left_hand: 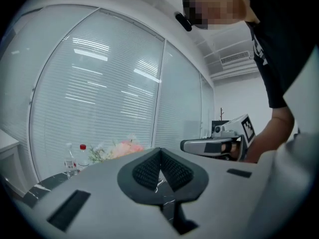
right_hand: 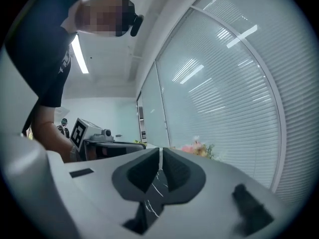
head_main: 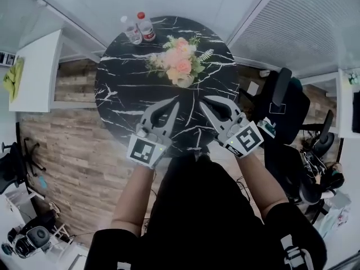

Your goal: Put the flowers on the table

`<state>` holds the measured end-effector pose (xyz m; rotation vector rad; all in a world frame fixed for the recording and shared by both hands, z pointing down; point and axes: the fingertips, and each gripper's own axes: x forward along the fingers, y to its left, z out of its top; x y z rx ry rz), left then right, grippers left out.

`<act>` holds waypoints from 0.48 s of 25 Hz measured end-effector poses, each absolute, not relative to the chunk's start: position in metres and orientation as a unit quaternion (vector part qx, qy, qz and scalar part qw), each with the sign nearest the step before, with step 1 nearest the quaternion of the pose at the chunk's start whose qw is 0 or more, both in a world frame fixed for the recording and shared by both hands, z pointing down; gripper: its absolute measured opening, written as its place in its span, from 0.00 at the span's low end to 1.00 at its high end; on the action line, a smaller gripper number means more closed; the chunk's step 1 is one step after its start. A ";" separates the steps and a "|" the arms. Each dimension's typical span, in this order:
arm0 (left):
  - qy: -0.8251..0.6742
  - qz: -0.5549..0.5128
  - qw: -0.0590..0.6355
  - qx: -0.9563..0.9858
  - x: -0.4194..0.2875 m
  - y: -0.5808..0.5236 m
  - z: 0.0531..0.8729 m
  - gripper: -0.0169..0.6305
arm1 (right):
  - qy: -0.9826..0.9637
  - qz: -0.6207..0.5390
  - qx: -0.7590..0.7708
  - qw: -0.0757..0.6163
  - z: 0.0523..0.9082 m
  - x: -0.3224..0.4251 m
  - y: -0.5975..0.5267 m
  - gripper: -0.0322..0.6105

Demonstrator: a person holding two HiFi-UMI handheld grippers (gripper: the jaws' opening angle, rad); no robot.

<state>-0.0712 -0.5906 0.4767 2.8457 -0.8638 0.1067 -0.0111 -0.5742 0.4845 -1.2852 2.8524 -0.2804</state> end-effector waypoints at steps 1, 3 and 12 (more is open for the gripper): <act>-0.291 0.034 0.079 0.953 -0.070 -0.587 0.466 0.05 | 0.909 -0.086 -0.407 0.000 0.476 -0.012 -0.571 0.10; -0.295 0.031 0.070 0.953 -0.069 -0.579 0.446 0.05 | 0.912 -0.083 -0.402 0.002 0.460 -0.014 -0.564 0.09; -0.294 0.047 0.042 0.954 -0.072 -0.540 0.399 0.05 | 0.924 -0.061 -0.378 0.000 0.403 -0.027 -0.531 0.08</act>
